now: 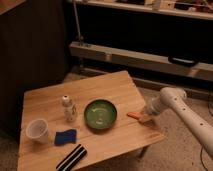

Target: Place the pepper in the ceramic cup

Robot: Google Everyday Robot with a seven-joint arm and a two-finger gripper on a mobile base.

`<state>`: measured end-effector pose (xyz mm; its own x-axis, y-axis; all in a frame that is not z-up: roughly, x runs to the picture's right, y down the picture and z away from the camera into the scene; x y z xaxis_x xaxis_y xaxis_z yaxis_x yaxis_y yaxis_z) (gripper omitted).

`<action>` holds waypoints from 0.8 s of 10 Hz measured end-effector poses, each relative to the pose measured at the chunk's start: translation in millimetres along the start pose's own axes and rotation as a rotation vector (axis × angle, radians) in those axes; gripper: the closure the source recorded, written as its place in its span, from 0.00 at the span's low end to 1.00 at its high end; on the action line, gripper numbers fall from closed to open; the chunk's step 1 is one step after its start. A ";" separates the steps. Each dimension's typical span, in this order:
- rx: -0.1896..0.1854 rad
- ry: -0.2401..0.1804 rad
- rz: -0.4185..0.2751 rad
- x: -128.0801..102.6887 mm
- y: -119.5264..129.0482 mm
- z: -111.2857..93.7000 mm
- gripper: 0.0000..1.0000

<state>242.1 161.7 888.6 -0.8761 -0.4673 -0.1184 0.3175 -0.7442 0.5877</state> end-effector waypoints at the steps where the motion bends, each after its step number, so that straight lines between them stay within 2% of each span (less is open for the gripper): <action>1: 0.000 0.000 0.000 0.0 0.0 0.0 1.00; 2: 0.000 0.000 0.000 0.1 0.0 -0.2 0.99; 4: 0.000 0.000 -0.001 0.4 0.0 -0.3 0.84; 8: 0.001 0.000 -0.001 0.4 0.0 -0.3 0.42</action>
<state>241.9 161.4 888.3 -0.8765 -0.4666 -0.1186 0.3167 -0.7443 0.5880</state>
